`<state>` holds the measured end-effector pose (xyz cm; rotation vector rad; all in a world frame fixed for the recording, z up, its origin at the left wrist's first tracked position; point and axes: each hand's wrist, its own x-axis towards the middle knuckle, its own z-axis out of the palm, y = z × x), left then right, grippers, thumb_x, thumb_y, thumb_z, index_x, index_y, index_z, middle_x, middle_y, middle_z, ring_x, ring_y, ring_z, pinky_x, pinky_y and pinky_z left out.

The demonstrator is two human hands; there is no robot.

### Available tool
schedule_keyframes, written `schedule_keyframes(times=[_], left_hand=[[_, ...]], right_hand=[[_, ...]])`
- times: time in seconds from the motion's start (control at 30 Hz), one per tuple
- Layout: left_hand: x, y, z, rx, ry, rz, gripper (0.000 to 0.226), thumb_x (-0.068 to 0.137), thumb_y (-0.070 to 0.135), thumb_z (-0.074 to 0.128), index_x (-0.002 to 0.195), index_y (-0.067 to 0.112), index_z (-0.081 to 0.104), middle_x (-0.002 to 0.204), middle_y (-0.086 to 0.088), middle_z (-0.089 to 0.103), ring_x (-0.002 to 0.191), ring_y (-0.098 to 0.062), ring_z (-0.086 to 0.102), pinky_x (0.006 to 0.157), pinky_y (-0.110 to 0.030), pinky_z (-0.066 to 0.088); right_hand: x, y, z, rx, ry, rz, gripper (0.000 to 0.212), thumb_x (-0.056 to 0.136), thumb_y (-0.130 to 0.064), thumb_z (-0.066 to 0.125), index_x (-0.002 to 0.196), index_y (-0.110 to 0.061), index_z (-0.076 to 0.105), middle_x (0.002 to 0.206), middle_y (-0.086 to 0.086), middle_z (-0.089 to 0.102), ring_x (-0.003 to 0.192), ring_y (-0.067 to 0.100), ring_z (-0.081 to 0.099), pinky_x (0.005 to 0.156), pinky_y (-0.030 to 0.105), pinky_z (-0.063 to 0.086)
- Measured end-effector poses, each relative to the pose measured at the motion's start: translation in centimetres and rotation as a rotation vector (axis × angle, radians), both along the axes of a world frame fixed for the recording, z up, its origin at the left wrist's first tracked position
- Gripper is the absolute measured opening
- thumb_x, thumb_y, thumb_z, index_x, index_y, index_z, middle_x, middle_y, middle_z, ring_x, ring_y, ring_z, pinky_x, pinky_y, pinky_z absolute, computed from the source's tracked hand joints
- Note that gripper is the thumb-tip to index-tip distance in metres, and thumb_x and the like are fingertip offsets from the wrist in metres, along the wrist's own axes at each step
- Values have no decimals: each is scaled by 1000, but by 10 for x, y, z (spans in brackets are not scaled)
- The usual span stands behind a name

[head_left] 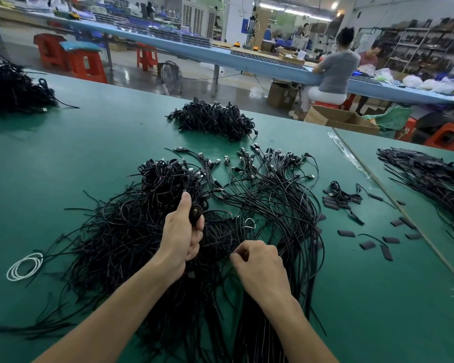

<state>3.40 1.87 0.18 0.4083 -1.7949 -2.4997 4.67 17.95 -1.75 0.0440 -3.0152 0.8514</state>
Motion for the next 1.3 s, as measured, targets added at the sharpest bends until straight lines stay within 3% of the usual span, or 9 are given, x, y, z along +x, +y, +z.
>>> schedule_keyframes(times=[0.23, 0.4, 0.67, 0.8, 0.9, 1.03, 1.17, 1.23, 1.3], left_hand=[[5, 7, 12, -116, 91, -109, 68, 101, 51, 40, 44, 17, 59, 36, 2, 32, 27, -10, 19, 31, -16, 16], [13, 16, 17, -163, 234, -255, 51, 103, 35, 42, 65, 8, 62, 38, 4, 36, 27, -7, 22, 32, -14, 20], [26, 25, 19, -172, 387, -304, 36, 95, 25, 50, 62, 12, 44, 41, 6, 37, 27, -4, 26, 32, -14, 23], [26, 28, 22, -110, 407, -358, 25, 95, 27, 50, 99, 10, 67, 71, 1, 69, 57, -8, 62, 51, -18, 49], [22, 27, 23, -105, 410, -358, 32, 98, 36, 49, 115, 19, 70, 87, -18, 70, 76, -25, 68, 63, -33, 58], [18, 28, 26, -138, 364, -263, 53, 95, 48, 40, 87, 14, 79, 68, -4, 73, 56, -10, 67, 51, -17, 50], [15, 31, 20, -163, 350, -167, 60, 95, 51, 40, 70, 13, 78, 69, -11, 74, 63, -19, 71, 60, -20, 53], [14, 32, 17, -188, 315, -93, 61, 94, 57, 40, 73, 16, 79, 58, -8, 68, 48, -17, 61, 48, -23, 46], [14, 34, 14, -193, 291, -18, 61, 92, 62, 38, 77, 19, 79, 42, -2, 52, 34, -13, 40, 38, -22, 32]], right_hand=[[-3, 8, 25, -625, -60, -120, 15, 91, -26, 67, 78, -20, 70, 60, -4, 66, 56, 11, 64, 54, 24, 50], [2, 9, 49, -967, -201, -31, 24, 96, -18, 62, 73, -13, 65, 61, -3, 60, 52, 9, 56, 49, 20, 45], [10, 7, 70, -1196, -72, -14, 37, 99, -17, 56, 66, -26, 68, 67, -2, 60, 57, 10, 53, 54, 23, 42], [13, 7, 72, -1114, -137, 80, 31, 97, -17, 59, 69, -23, 72, 66, -1, 61, 58, 10, 53, 54, 22, 44], [16, 4, 69, -1025, -250, 175, 31, 97, -15, 59, 70, -21, 72, 66, 2, 62, 56, 10, 55, 52, 22, 44], [21, 5, 69, -815, -311, 336, 36, 99, -18, 58, 66, -28, 68, 57, -9, 56, 51, 6, 50, 47, 18, 38], [25, -2, 64, -716, -181, 282, 25, 96, -26, 59, 73, -18, 65, 65, -7, 59, 61, 12, 51, 55, 30, 41], [27, -7, 59, -636, -51, 175, 19, 91, -27, 62, 77, -14, 66, 66, -4, 62, 60, 14, 52, 56, 35, 42], [30, -11, 56, -608, 71, 100, 15, 91, -20, 63, 77, -17, 69, 72, -9, 68, 59, 4, 58, 53, 20, 46]])
